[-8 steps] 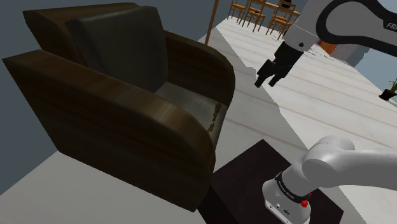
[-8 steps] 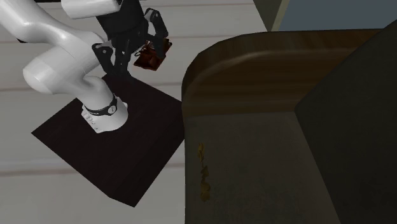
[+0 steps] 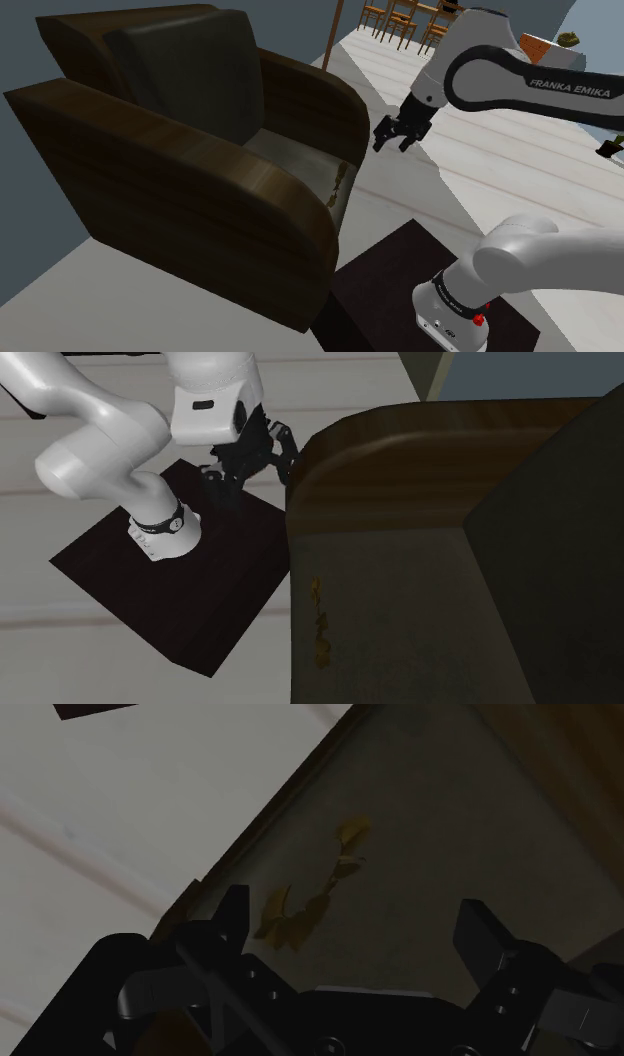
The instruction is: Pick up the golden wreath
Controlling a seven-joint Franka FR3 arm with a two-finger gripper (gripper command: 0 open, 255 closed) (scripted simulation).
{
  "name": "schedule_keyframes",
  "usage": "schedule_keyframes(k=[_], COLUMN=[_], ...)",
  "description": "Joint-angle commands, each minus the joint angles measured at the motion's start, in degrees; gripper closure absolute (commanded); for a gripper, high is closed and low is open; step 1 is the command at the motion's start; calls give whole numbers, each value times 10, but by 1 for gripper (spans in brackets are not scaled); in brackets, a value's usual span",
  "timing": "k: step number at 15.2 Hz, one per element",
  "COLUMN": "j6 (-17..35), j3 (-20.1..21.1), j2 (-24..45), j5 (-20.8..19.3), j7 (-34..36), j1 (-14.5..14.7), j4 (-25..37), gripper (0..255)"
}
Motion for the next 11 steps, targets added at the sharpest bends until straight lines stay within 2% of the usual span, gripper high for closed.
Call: schedule_keyframes(k=[1,7,11], j6=[46,191,280], j3=[20,86,135], j2=[24,127,215], j5=[-2,-23,-68], j7=[35,151,248], j1=[-12,-58,-106], j4=[-13,-41,-38], gripper=[0,0,0])
